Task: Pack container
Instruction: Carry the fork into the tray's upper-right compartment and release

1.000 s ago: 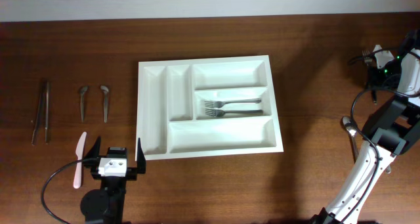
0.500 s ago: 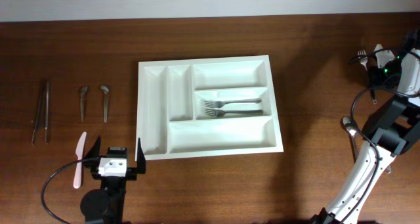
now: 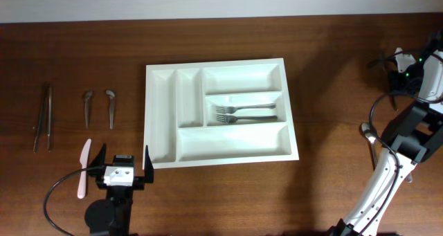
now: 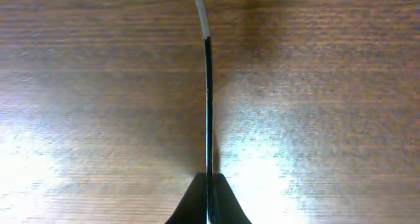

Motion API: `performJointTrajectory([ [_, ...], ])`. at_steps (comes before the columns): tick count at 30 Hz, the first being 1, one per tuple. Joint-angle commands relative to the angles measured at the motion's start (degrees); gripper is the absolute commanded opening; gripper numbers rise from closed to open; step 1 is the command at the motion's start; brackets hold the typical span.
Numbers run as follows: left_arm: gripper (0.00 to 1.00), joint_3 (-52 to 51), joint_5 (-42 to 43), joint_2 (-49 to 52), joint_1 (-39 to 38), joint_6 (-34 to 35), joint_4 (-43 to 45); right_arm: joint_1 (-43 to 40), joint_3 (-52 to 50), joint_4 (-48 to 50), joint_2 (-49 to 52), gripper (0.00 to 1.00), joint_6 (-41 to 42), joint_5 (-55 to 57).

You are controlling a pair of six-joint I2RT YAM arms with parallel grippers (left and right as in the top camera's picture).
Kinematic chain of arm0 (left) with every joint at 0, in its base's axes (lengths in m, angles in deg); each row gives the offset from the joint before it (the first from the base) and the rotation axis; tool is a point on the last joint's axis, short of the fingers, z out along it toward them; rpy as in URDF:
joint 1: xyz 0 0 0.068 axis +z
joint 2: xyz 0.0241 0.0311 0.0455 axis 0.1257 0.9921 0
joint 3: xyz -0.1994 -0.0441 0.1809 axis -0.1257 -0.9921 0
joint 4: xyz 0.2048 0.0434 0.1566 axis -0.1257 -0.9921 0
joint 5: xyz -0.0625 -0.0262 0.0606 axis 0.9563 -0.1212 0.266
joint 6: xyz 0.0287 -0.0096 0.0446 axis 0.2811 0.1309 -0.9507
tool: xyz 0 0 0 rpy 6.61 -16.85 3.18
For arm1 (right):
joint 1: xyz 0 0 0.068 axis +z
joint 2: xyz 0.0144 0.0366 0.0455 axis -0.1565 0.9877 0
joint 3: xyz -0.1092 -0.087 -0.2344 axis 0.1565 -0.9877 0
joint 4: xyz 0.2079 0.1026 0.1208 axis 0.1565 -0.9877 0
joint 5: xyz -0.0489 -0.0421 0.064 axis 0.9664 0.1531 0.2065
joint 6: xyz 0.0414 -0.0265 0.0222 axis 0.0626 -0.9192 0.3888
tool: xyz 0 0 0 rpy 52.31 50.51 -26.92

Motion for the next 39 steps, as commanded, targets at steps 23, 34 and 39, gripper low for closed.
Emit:
performJointTrajectory([
  [23, 0.99, -0.3, -0.4, -0.4, 0.2, -0.9, 0.0, 31.7, 15.5, -16.1, -16.0, 0.04, -8.2, -7.9],
  [34, 0.99, -0.3, -0.4, -0.4, 0.2, -0.9, 0.0, 45.7, -9.0, -16.1, -27.6, 0.05, -18.0, -8.4],
  [39, 0.99, -0.3, -0.4, -0.4, 0.2, -0.9, 0.0, 48.2, -16.2, -16.1, -29.1, 0.04, -24.8, -14.2],
])
